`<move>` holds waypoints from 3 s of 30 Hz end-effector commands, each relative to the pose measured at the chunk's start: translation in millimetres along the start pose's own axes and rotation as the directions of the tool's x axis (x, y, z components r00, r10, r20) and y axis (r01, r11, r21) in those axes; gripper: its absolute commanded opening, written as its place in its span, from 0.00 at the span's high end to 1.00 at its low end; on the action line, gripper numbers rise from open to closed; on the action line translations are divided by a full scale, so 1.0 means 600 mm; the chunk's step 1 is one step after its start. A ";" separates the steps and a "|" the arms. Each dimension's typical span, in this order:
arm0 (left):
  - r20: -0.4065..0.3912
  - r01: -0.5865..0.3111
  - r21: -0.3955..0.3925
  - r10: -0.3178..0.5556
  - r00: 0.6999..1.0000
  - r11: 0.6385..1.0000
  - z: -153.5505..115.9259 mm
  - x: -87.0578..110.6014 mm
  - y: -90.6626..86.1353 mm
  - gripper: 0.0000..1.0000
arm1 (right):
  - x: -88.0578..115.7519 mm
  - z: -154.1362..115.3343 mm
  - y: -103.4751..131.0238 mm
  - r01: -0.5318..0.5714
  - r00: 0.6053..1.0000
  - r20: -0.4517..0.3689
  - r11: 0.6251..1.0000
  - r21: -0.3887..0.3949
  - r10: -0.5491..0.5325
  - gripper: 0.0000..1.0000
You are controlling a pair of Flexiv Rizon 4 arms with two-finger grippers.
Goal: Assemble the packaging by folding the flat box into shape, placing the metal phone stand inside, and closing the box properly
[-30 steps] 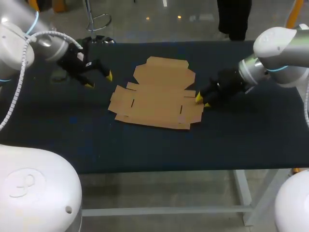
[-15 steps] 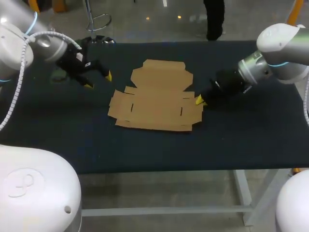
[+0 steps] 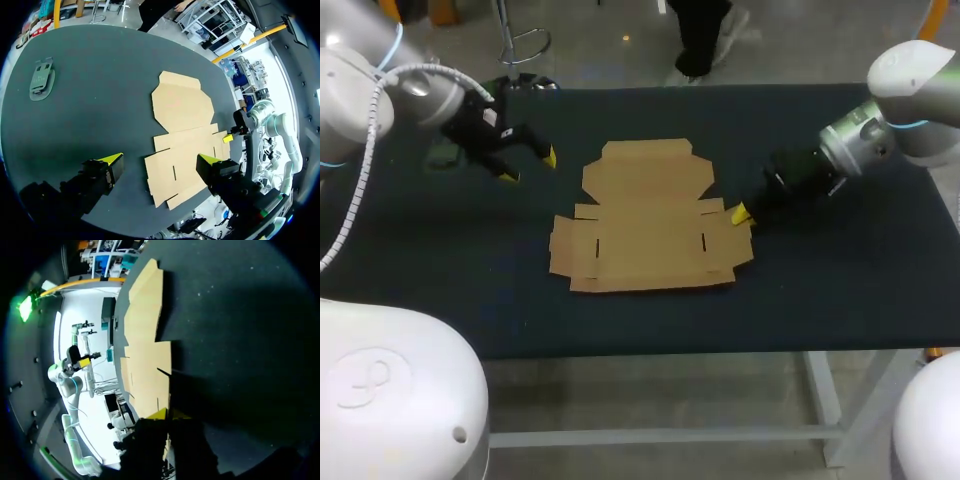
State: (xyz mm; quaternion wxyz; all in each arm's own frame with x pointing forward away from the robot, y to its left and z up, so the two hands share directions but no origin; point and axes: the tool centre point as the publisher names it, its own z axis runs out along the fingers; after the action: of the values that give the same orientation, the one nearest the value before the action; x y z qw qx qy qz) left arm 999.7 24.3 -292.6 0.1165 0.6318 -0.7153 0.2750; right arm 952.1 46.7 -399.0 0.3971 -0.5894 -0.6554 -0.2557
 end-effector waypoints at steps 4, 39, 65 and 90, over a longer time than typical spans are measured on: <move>0.008 0.003 -0.011 -0.003 1.000 1.000 0.002 0.004 -0.004 0.00 | -0.014 0.000 -0.002 -0.012 1.000 -0.016 1.000 0.023 0.012 1.00; 0.002 0.014 -0.005 -0.014 1.000 1.000 0.009 0.007 0.012 0.00 | -0.007 -0.001 -0.048 -0.028 0.999 0.044 0.998 -0.060 0.031 1.00; 0.005 0.011 0.001 -0.011 1.000 1.000 0.007 0.016 0.030 0.00 | -0.022 0.015 -0.049 -0.011 1.000 0.027 1.000 -0.014 0.012 1.00; 0.042 0.150 0.018 -0.151 0.988 0.989 -0.007 0.040 0.014 0.00 | 0.002 -0.109 -0.037 0.033 0.996 0.089 0.993 -0.115 -0.023 0.00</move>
State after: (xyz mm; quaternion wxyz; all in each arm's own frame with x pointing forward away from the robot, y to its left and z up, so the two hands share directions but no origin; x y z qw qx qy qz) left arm 986.9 6.9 -281.1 0.1189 0.6894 -0.6655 0.2603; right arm 949.2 -3.6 -372.2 0.3395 -0.6104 -0.6620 -0.2718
